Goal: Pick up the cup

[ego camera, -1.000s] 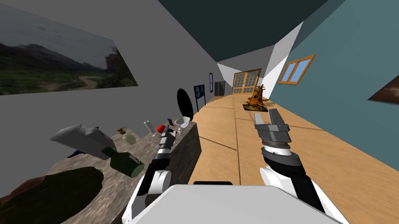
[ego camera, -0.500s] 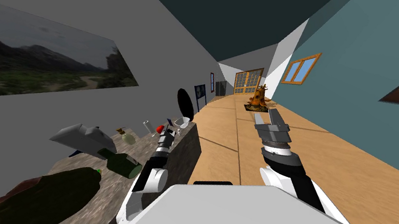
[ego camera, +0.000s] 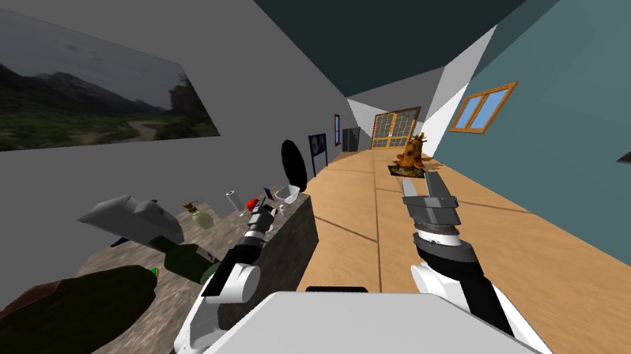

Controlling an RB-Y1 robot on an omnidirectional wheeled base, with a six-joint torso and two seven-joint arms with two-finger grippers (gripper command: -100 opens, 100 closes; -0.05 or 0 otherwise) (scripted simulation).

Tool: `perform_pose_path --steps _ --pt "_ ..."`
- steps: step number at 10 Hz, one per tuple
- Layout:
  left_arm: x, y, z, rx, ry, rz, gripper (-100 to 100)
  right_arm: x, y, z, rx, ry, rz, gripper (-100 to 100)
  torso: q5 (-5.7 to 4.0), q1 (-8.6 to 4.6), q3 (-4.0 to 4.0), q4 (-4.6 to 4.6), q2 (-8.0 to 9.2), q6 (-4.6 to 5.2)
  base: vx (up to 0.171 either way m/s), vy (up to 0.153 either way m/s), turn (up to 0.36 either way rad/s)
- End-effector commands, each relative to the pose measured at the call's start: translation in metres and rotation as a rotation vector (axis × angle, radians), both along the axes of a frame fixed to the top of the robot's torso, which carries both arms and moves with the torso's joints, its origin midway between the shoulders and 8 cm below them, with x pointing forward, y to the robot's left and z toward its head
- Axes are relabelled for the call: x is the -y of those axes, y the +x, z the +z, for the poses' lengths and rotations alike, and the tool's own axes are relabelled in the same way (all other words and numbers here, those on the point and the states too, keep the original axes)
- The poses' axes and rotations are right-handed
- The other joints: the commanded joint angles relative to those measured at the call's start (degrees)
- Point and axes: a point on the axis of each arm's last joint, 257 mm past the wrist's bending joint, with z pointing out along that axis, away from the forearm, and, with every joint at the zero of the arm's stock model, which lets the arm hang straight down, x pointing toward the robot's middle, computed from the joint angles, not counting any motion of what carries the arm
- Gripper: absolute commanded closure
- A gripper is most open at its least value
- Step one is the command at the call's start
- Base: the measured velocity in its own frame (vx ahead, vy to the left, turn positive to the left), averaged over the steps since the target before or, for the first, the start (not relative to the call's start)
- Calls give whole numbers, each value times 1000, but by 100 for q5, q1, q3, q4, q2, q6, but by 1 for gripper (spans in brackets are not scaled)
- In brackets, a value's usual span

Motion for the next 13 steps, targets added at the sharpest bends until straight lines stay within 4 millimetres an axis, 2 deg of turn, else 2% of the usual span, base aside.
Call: perform_pose_path --steps 1,2,3,5,6,13 --pt "-7 2 1 -27 -17 -4 -100 0 0 0 0 0 0 0 0 0 0 0 0 0 50 -35 62" --pt "-8 3 -7 -57 -18 -3 -100 0 0 0 0 0 0 0 0 -2 -2 -1 -4 -1 49 -37 27" --pt "-13 3 -4 -69 -33 -7 -100 0 0 0 0 0 0 0 -1 -3 -3 -1 -5 0 60 -47 53" --pt "-14 3 -15 -115 -34 -5 -100 0 0 0 0 0 0 0 -1 -3 -4 -2 -6 1 31 -24 11" --pt "-20 3 -11 -125 -48 -8 -100 0 0 0 0 0 0 0 1 4 2 0 4 1 28 -30 51" --pt "-33 -1 -35 -268 -79 -5 -100 0 0 0 0 0 0 0 1 2 2 1 2 -1 35 -23 25"
